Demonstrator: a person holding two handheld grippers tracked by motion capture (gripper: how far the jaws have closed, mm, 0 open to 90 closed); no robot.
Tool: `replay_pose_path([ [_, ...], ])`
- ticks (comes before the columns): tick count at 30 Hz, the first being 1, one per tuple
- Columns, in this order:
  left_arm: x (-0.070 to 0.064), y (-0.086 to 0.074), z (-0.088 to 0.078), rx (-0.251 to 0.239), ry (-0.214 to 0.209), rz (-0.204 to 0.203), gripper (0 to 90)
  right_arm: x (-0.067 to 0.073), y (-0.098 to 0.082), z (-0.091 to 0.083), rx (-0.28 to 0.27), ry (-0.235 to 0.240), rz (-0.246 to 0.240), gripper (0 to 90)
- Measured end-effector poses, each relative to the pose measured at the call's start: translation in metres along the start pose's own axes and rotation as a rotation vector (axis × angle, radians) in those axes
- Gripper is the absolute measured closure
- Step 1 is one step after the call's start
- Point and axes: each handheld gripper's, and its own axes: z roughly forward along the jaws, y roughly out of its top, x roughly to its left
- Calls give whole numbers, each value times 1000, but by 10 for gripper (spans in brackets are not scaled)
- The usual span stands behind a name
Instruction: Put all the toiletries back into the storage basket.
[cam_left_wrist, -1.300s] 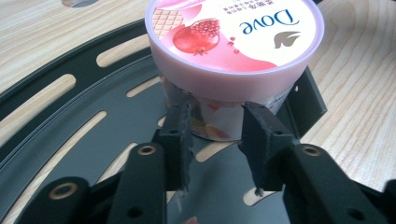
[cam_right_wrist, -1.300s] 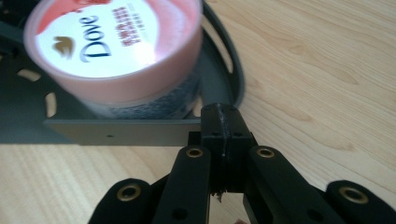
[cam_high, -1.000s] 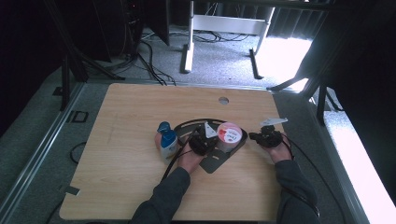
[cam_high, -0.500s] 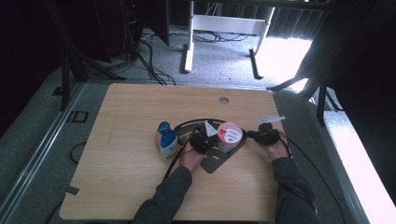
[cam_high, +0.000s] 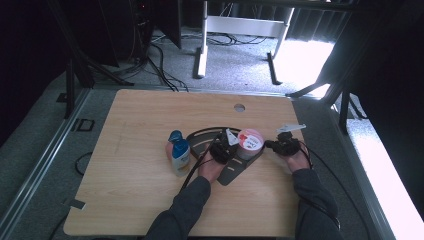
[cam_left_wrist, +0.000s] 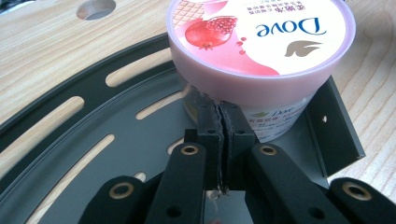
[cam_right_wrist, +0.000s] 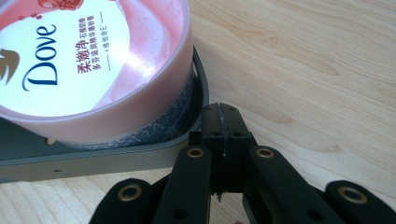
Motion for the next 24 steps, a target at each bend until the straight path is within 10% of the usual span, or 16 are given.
replay_pose_path([
  [14,5,-7,-5,1,-61,-65,593,0,-3,-5,-10,9,0,856],
  [24,7,-14,-18,-4,-154,-86,580,9,-17,-13,-12,16,-7,808],
])
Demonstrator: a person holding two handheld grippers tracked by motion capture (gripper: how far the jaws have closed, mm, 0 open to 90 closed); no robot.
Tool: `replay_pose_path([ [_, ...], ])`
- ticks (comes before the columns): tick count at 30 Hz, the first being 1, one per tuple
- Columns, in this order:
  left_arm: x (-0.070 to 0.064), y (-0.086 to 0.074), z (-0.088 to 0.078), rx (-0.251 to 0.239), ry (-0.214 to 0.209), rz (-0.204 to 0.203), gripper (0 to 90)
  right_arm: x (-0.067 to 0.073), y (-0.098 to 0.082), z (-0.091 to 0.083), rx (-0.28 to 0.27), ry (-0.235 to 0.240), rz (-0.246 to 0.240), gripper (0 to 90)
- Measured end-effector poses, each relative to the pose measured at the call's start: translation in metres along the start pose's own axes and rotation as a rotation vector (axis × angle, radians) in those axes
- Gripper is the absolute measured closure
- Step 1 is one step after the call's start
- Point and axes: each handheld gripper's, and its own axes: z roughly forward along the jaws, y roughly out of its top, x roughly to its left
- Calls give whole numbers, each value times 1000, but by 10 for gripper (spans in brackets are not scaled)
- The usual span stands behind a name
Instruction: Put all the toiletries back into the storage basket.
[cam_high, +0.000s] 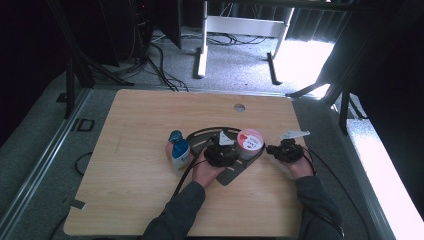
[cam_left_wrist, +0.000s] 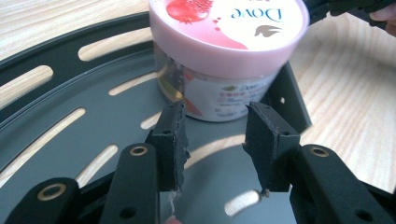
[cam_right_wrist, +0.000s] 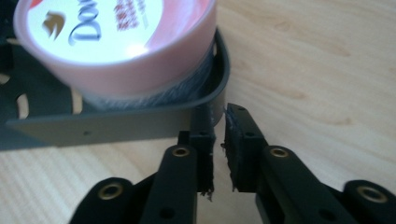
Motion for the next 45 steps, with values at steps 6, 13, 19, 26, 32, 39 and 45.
replay_pose_path([
  [6,-2,-2,-9,10,-35,11,575,11,-13,-3,5,-2,-10,745],
  [13,-4,-7,-17,14,-63,14,574,24,-29,-9,3,-10,-19,697],
  [19,-4,-9,-22,9,-92,-15,536,35,-40,-15,-5,-12,-25,661],
  [26,-9,-10,-30,14,-100,5,515,52,-46,-21,-17,-32,-52,626],
  [32,-8,-13,-36,29,-101,11,516,57,-50,-25,-28,-37,-57,618],
  [39,-8,-19,-45,13,-112,-2,529,57,-54,-25,-39,-44,-44,599],
  [45,-9,-23,-51,24,-111,6,527,56,-56,-24,-33,-41,-37,588],
])
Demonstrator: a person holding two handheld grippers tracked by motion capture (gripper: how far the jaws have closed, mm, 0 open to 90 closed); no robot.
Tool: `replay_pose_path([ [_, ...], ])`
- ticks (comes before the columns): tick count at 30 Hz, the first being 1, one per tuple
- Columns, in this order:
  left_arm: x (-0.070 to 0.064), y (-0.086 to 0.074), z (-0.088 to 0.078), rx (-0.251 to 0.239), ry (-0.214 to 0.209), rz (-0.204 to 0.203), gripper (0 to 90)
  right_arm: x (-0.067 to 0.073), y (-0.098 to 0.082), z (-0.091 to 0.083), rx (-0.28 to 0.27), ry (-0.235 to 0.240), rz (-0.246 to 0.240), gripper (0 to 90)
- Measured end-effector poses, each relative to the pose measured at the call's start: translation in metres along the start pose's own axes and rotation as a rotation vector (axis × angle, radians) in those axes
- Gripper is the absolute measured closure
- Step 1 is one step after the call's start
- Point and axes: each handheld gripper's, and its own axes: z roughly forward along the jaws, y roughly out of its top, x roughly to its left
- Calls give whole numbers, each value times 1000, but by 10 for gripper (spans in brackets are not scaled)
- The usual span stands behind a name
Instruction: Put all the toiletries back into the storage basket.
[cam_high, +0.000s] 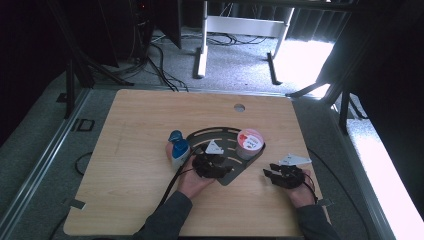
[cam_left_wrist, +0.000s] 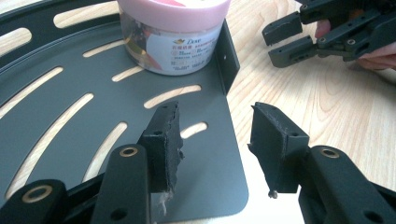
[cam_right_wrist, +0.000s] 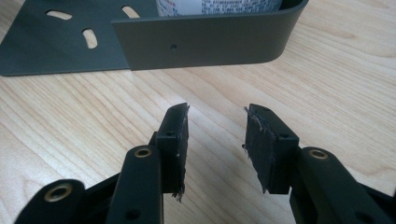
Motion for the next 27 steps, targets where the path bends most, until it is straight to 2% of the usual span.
replay_pose_path([
  [10,-4,-4,-8,7,-3,13,521,1,-4,4,14,7,-4,578],
  [21,-6,-8,-18,1,4,14,513,0,-6,4,2,23,-1,544],
  [27,-3,-11,-21,0,2,-2,515,1,-7,6,-13,30,10,514],
])
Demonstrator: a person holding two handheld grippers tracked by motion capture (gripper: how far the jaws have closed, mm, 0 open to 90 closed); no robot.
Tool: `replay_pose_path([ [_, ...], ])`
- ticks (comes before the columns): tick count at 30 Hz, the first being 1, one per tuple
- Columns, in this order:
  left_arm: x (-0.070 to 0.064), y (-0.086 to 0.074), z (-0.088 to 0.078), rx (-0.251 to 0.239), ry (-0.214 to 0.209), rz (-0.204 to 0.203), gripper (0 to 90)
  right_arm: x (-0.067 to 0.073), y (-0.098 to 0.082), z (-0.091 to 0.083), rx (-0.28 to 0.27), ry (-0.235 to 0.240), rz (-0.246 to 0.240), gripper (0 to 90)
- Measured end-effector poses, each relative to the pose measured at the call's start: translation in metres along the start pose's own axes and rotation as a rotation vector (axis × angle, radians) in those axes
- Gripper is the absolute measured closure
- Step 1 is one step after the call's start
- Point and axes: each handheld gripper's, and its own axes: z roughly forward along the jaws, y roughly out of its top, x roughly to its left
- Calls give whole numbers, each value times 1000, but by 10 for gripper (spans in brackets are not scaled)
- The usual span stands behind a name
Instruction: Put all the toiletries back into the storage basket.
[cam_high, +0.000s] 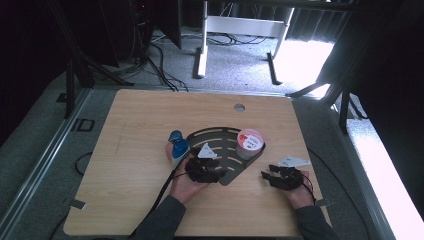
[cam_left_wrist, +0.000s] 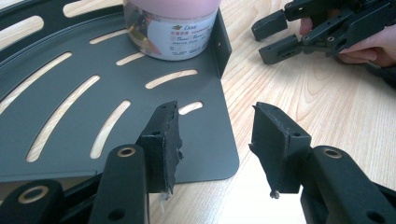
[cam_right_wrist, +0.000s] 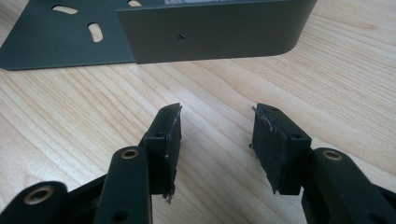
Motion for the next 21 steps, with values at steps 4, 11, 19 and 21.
replay_pose_path([
  [4,-1,-1,-2,0,4,5,517,0,0,0,-5,2,-2,507],
  [11,-2,-5,-6,5,12,21,515,-1,-2,0,-19,16,13,498],
  [19,-2,-10,-13,17,32,20,497,-1,-2,0,-18,18,5,481],
  [21,-3,-12,-16,18,35,21,498,0,-2,1,-17,16,0,474],
])
